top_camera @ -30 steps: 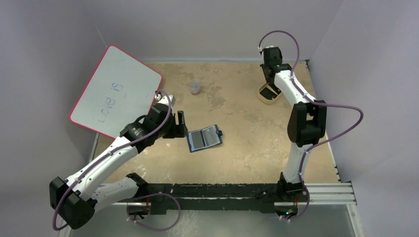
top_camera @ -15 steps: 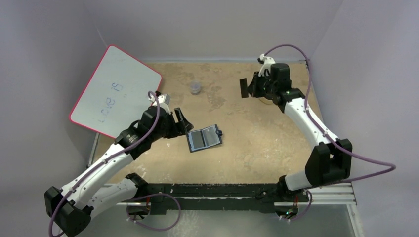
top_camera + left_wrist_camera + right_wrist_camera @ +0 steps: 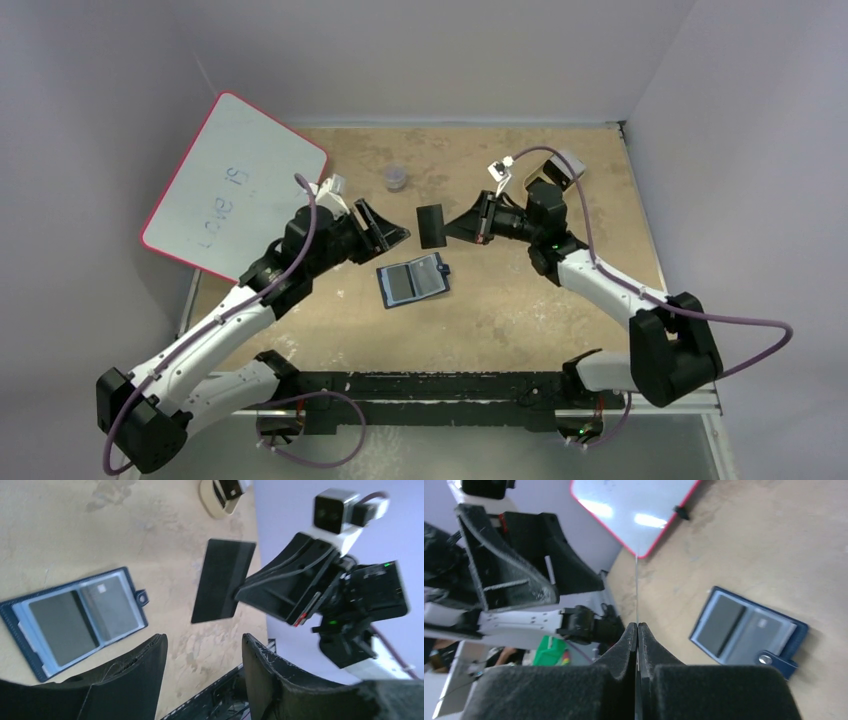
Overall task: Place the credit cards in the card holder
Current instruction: Insert the credit card into the card holder.
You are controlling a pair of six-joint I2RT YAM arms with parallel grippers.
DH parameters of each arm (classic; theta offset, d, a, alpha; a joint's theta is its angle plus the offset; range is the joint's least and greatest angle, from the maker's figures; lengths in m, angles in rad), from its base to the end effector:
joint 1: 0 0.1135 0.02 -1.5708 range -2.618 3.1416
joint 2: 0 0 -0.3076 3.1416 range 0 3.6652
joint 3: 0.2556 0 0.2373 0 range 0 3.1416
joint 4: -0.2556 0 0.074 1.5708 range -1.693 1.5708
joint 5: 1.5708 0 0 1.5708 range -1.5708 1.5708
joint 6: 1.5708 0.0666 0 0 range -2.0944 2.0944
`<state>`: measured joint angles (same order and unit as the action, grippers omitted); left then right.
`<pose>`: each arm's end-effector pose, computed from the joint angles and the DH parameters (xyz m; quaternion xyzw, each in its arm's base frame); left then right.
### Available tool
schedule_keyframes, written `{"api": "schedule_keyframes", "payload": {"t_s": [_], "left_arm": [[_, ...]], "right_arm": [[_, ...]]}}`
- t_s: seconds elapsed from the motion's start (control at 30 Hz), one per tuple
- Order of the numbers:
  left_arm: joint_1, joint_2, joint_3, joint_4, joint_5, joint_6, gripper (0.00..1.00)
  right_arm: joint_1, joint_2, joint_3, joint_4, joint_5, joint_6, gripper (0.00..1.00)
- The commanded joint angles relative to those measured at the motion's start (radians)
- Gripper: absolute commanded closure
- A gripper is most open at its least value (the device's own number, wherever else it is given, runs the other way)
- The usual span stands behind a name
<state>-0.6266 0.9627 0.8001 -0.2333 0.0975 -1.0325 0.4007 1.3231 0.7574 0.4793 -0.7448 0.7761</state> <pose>0.1663 -0.1284 0.3339 -0.1411 0.8198 -0.4357 0.3439 0.2523 0.1559 0.3287 -0.1135 0.7203 0.5725 0.3749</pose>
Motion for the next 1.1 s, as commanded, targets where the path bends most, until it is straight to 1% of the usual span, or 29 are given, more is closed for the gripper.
{"api": "schedule_keyframes", "payload": {"t_s": [0.0, 0.1, 0.17, 0.27, 0.37, 0.43, 0.5, 0.57, 0.63, 0.67, 0.73, 0.77, 0.8, 0.87, 0.97, 1.07], "left_arm": [[0.002, -0.044, -0.005, 0.167, -0.048, -0.025, 0.45], [0.002, -0.025, -0.010, 0.193, -0.046, -0.012, 0.45], [0.002, -0.002, -0.011, 0.227, -0.019, -0.010, 0.45], [0.002, 0.036, -0.010, 0.284, 0.038, -0.014, 0.47], [0.002, 0.050, -0.023, 0.323, 0.061, -0.018, 0.51], [0.002, 0.049, -0.040, 0.354, 0.075, -0.027, 0.59], [0.002, 0.044, -0.051, 0.367, 0.079, -0.031, 0.75], [0.003, 0.036, -0.061, 0.375, 0.077, -0.034, 0.86], [0.002, 0.027, -0.076, 0.398, 0.079, -0.035, 0.97], [0.003, 0.023, -0.083, 0.411, 0.086, -0.036, 1.00], [0.003, 0.021, -0.091, 0.424, 0.093, -0.035, 1.00], [0.003, 0.023, -0.093, 0.416, 0.094, -0.033, 1.00], [0.005, 0.026, -0.093, 0.406, 0.093, -0.031, 1.00], [0.008, 0.030, -0.097, 0.384, 0.087, -0.025, 1.00], [0.021, 0.035, -0.097, 0.291, 0.036, 0.014, 1.00], [0.045, 0.044, -0.123, 0.255, 0.024, 0.029, 1.00]], "right_arm": [[0.010, 0.000, -0.058, 0.428, -0.133, 0.243, 1.00], [0.022, 0.020, -0.091, 0.568, -0.169, 0.329, 1.00], [0.028, 0.033, -0.113, 0.675, -0.174, 0.387, 1.00], [0.033, 0.053, -0.122, 0.703, -0.179, 0.400, 1.00], [0.040, 0.059, -0.135, 0.713, -0.178, 0.401, 1.00], [0.042, 0.058, -0.140, 0.705, -0.175, 0.400, 1.00], [0.042, 0.055, -0.141, 0.690, -0.172, 0.394, 1.00], [0.043, 0.053, -0.135, 0.659, -0.167, 0.380, 1.00], [0.043, 0.053, -0.120, 0.595, -0.162, 0.346, 0.97], [0.043, 0.052, -0.109, 0.551, -0.161, 0.322, 0.96], [0.043, 0.043, -0.085, 0.431, -0.147, 0.258, 0.91], [0.044, 0.035, -0.069, 0.361, -0.136, 0.203, 0.86], [0.043, 0.025, -0.052, 0.282, -0.115, 0.156, 0.80], [0.043, -0.003, -0.006, 0.104, -0.065, 0.058, 0.72], [0.043, -0.038, 0.061, -0.135, 0.029, -0.077, 0.62], [0.044, -0.056, 0.090, -0.275, 0.130, -0.154, 0.54]]}}
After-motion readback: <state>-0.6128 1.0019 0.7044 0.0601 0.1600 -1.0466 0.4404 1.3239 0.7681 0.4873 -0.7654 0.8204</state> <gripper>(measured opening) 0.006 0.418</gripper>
